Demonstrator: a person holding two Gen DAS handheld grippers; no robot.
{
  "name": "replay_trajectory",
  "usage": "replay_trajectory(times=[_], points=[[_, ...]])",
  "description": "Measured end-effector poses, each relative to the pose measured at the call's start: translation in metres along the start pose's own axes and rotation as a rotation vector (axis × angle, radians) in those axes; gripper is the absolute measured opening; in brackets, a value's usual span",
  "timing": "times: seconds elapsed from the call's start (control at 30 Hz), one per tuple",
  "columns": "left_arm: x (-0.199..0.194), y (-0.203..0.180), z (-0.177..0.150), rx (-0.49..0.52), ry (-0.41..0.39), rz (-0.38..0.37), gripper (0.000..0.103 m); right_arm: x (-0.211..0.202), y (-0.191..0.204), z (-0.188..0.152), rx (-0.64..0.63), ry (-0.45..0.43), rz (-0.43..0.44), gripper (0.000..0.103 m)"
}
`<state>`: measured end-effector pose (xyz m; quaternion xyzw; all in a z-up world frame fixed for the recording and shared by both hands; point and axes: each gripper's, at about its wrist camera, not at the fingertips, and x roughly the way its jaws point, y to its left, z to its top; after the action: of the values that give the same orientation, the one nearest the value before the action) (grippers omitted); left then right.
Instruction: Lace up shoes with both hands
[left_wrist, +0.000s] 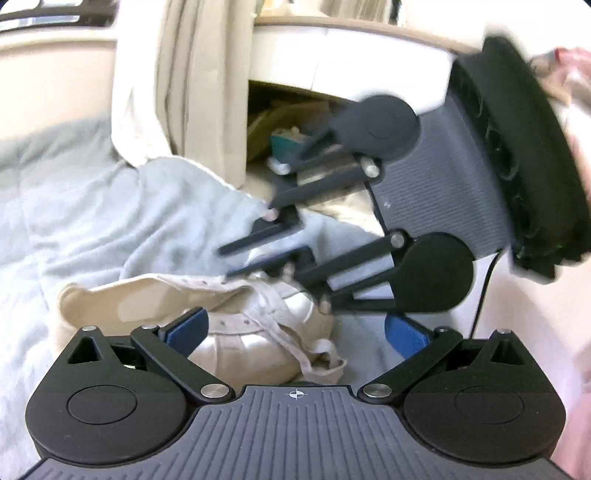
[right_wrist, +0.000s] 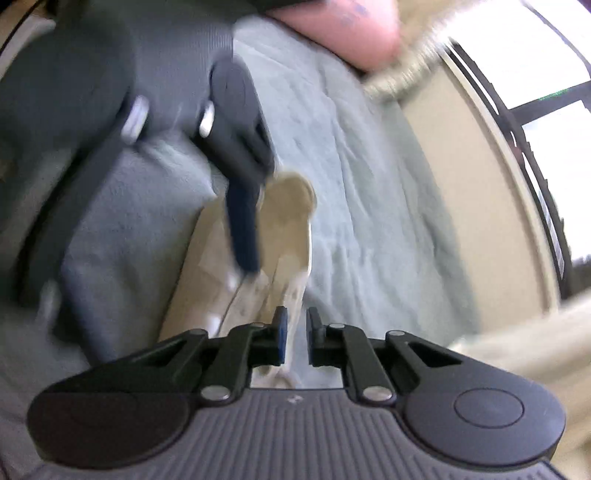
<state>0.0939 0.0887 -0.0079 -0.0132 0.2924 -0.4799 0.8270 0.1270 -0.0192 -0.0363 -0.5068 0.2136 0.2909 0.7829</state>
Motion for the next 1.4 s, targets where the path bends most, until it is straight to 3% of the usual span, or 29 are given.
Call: replay_trajectory(times=[0.1, 0.2, 0.3, 0.4, 0.47, 0.53, 0.63, 0.7, 0.77, 0.87, 1.0, 1.07, 1.13, 1.17, 1.2, 1.23, 1.3, 1.4], points=[[-0.005, 0.023, 0.005, -0.082, -0.003, -0.090, 0.103, -0.016, -0.025, -0.018, 0.216, 0.004, -0.048, 0.016], [-0.008, 0.027, 0.008, -0.053, -0.010, -0.115, 0.103, -0.025, -0.042, -0.028, 0.393, -0.022, -0.045, 0.019], [-0.022, 0.022, 0.004, -0.074, -0.011, -0.129, 0.103, -0.031, -0.041, -0.039, 0.451, -0.066, 0.007, 0.019], [-0.008, 0.025, 0.010, -0.112, -0.006, -0.211, 0.103, -0.048, -0.019, -0.049, 0.484, -0.101, 0.066, 0.017], [-0.016, 0.024, 0.000, -0.192, -0.032, -0.310, 0.103, -0.043, -0.019, -0.049, 0.541, -0.127, 0.116, 0.014], [-0.026, 0.031, -0.008, -0.314, -0.074, -0.373, 0.103, -0.066, -0.002, -0.055, 0.592, -0.152, 0.150, 0.014], [-0.032, 0.053, -0.011, -0.526, -0.149, -0.444, 0.103, -0.066, 0.008, -0.049, 0.622, -0.179, 0.181, 0.014], [-0.035, 0.060, -0.008, -0.646, -0.146, -0.446, 0.103, -0.065, 0.016, -0.043, 0.592, -0.186, 0.181, 0.015], [-0.037, 0.059, -0.002, -0.754, -0.112, -0.409, 0.103, -0.061, 0.020, -0.040, 0.594, -0.197, 0.196, 0.016], [-0.042, 0.053, 0.004, -0.785, -0.119, -0.381, 0.103, -0.058, 0.025, -0.038, 0.604, -0.209, 0.210, 0.016], [-0.033, 0.064, 0.000, -0.882, -0.058, -0.234, 0.103, -0.056, 0.033, -0.038, 0.609, -0.199, 0.199, 0.017], [-0.033, 0.066, 0.004, -0.882, -0.071, -0.201, 0.102, -0.057, 0.037, -0.038, 0.606, -0.198, 0.192, 0.020], [-0.033, 0.063, 0.009, -0.860, -0.075, -0.145, 0.087, -0.061, 0.039, -0.039, 0.605, -0.201, 0.179, 0.021], [-0.033, 0.061, 0.012, -0.842, -0.071, -0.105, 0.072, -0.063, 0.039, -0.040, 0.611, -0.206, 0.174, 0.021], [-0.031, 0.059, 0.015, -0.823, -0.062, -0.058, 0.041, -0.065, 0.038, -0.041, 0.615, -0.208, 0.173, 0.021], [-0.027, 0.056, 0.016, -0.797, -0.039, 0.004, 0.030, -0.066, 0.038, -0.042, 0.620, -0.209, 0.166, 0.021], [-0.023, 0.050, 0.026, -0.747, -0.008, 0.078, 0.029, -0.071, 0.036, -0.044, 0.637, -0.215, 0.158, 0.021], [-0.026, 0.039, 0.037, -0.686, -0.028, 0.094, 0.027, -0.077, 0.035, -0.049, 0.657, -0.215, 0.143, 0.021]])
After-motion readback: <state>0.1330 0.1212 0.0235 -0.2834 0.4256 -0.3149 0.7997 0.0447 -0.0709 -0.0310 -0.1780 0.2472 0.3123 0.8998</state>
